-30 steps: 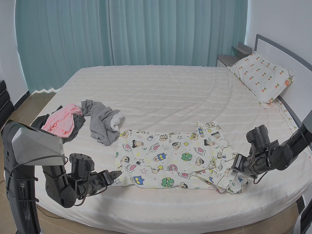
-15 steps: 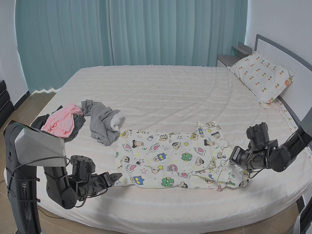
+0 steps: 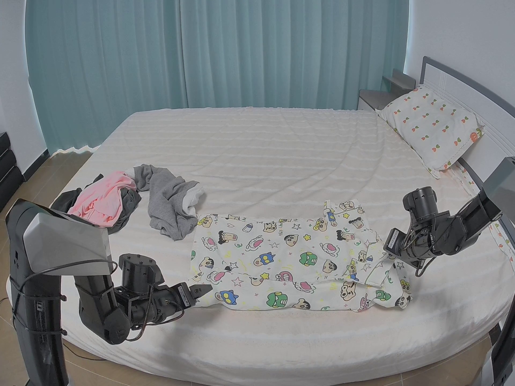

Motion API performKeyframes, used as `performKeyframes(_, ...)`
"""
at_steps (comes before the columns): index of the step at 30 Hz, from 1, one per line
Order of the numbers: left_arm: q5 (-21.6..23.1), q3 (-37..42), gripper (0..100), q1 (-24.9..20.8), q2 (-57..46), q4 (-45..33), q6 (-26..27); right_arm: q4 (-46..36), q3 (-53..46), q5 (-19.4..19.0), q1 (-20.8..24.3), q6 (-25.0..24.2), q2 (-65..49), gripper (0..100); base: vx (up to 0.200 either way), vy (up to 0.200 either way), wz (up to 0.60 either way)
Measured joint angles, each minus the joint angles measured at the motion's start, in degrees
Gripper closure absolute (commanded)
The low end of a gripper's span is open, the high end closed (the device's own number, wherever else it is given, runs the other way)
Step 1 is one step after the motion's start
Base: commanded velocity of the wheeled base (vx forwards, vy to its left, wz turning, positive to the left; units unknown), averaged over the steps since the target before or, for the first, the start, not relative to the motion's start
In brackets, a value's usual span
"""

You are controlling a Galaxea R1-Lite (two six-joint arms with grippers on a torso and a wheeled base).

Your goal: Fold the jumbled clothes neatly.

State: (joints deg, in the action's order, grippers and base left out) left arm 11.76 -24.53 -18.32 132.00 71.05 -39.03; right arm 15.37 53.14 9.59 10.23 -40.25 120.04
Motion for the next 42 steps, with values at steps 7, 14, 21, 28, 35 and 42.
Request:
performKeyframes(7, 1.84, -5.27, 0, -2.79, -0.52, -8.78, 3.07, -0.16, -0.52, 0.09, -0.59, 0.55, 0.27, 100, 0.0, 0.0, 0.0)
performKeyframes(14, -0.17, -19.15, 0, -4.06, -0.27, -33.52, 6.19, -0.18, -1.07, 0.12, -0.12, 0.98, -0.09, 100, 0.0, 0.0, 0.0)
performKeyframes(21, -1.29, -29.68, 0, -5.27, -0.79, -46.25, 14.06, -0.21, -1.82, 0.15, 0.63, 1.19, -0.67, 100, 0.0, 0.0, 0.0)
performKeyframes(28, -1.97, -29.82, 0, -5.74, -3.41, -46.56, 12.85, -0.16, -2.62, 0.17, 0.9, 1.26, -1.02, 100, 0.0, 0.0, 0.0)
performKeyframes(35, -2.19, -29.42, 0, -5.84, -4.9, -46.39, 10.61, -0.18, -2.89, 0.17, 0.9, 1.26, -1.3, 100, 0.171, 0.0, 0.0)
performKeyframes(42, -2.51, -29.05, 0, -5.96, -5.9, -46.6, 11.84, -0.18, -3.47, 0.09, 0.95, 1.41, -2.99, 100, 0.2, 0.0, 0.0)
